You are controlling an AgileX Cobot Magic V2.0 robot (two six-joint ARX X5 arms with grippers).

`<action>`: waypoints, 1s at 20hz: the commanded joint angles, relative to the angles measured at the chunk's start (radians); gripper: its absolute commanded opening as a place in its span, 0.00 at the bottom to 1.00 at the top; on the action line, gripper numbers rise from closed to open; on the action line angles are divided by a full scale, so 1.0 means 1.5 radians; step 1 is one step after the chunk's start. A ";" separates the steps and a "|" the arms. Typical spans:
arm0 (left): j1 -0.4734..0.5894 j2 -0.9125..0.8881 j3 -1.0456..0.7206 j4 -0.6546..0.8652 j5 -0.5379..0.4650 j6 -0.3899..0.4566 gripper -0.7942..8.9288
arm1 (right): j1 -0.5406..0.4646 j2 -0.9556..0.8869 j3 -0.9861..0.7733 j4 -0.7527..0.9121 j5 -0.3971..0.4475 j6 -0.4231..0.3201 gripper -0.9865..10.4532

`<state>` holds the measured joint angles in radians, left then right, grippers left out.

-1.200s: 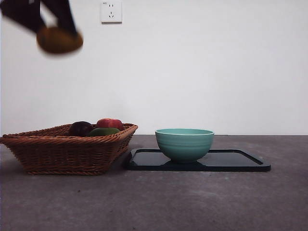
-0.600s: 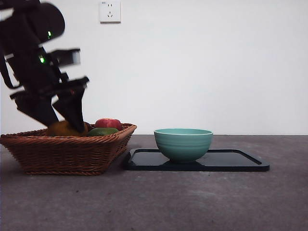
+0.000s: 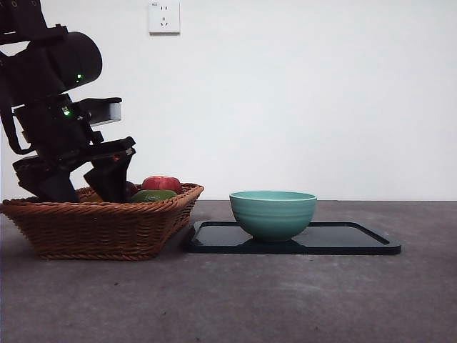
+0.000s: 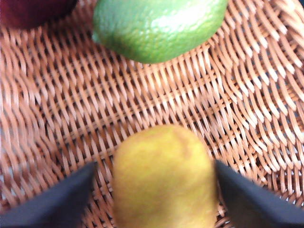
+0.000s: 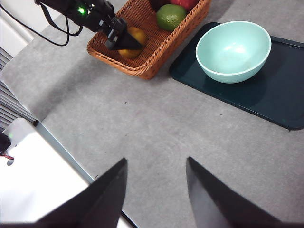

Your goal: Pick up the wifruite, put it on the bowl, pick up the plate, put it on desk

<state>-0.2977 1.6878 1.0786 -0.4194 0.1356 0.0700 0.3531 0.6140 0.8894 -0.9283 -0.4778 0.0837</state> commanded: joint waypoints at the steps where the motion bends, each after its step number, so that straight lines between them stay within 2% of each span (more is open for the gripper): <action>1: -0.004 0.012 0.009 0.004 0.002 -0.016 0.61 | 0.004 0.003 0.007 0.005 -0.002 0.006 0.26; 5: -0.004 -0.023 0.011 0.000 0.002 -0.023 0.61 | 0.004 0.003 0.007 0.006 -0.002 0.007 0.26; 9: -0.007 -0.113 0.011 -0.017 0.010 -0.030 0.61 | 0.004 0.003 0.007 0.011 0.005 0.008 0.26; 15: -0.030 -0.297 0.011 -0.087 0.144 -0.030 0.59 | 0.004 0.004 0.007 0.044 0.008 0.037 0.26; 20: -0.051 -0.426 0.011 -0.200 0.223 -0.023 0.59 | 0.004 0.004 0.007 0.047 0.010 0.045 0.26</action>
<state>-0.3668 1.0447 1.0790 -0.7177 0.4587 0.0326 0.3531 0.6147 0.8894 -0.8700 -0.4671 0.1394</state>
